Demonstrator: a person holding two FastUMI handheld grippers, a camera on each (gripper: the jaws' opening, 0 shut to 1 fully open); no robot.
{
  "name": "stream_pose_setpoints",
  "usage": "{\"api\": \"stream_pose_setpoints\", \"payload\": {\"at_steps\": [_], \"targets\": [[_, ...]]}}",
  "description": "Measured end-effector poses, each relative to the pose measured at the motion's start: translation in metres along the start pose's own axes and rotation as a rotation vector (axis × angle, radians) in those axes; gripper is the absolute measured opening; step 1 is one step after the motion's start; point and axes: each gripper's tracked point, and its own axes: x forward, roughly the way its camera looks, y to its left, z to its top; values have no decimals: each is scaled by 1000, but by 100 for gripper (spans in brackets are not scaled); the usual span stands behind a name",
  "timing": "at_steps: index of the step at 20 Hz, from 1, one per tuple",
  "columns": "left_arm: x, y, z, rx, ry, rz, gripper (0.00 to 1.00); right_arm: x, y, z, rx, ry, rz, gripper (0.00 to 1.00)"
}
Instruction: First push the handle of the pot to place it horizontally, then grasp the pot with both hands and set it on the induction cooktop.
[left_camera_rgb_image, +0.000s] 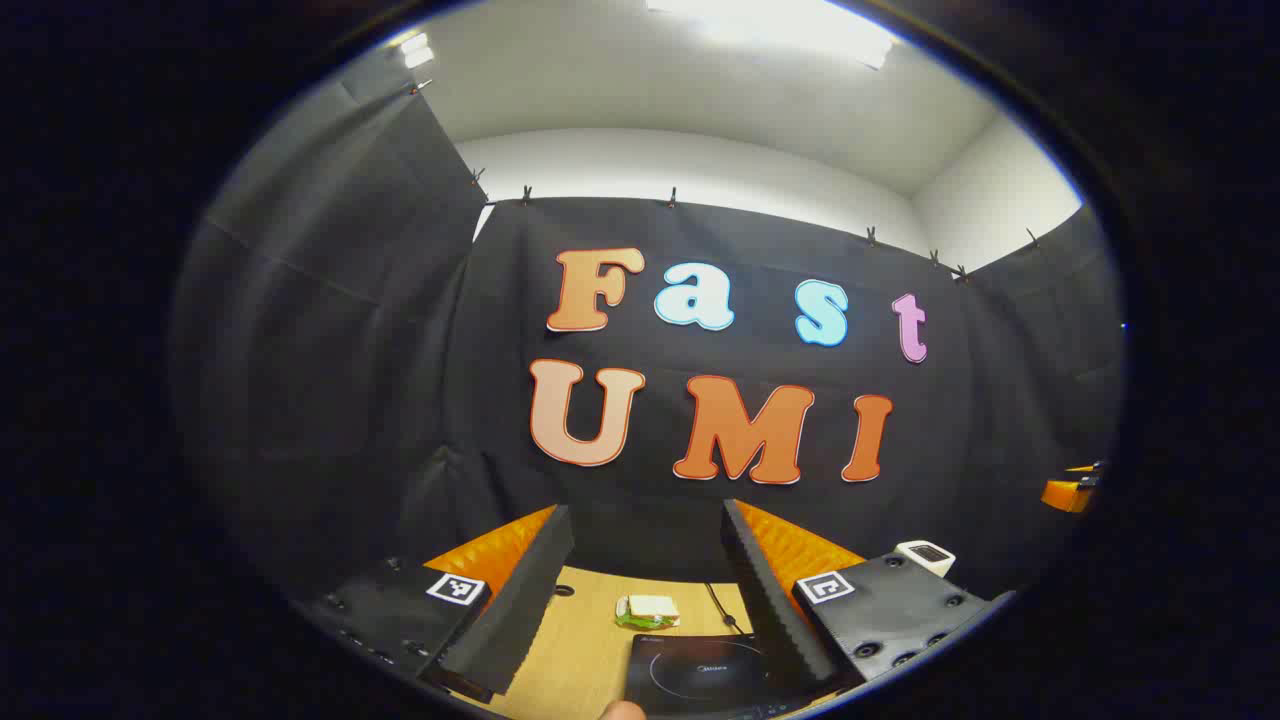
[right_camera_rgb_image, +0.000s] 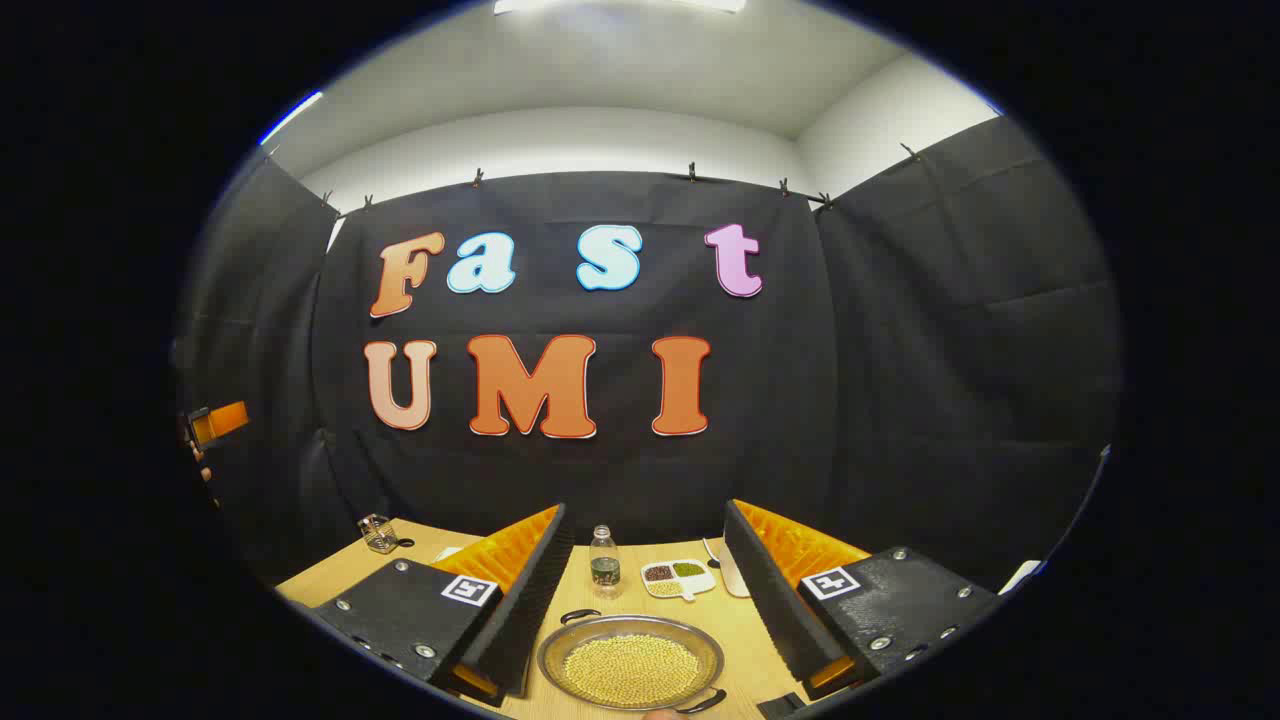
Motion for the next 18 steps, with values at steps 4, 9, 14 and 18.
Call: {"api": "stream_pose_setpoints", "payload": {"at_steps": [4,9,14,18], "targets": [[-3,-5,2,12,-2,-17,97,4,6,-3,21,14,22,95],[-4,-6,2,17,-5,-19,97,6,5,-4,0,7,14,100],[-4,-6,0,16,-2,-11,97,7,9,-6,4,12,23,95],[-5,-7,-1,9,12,-14,97,7,2,-6,10,2,1,100]]}}
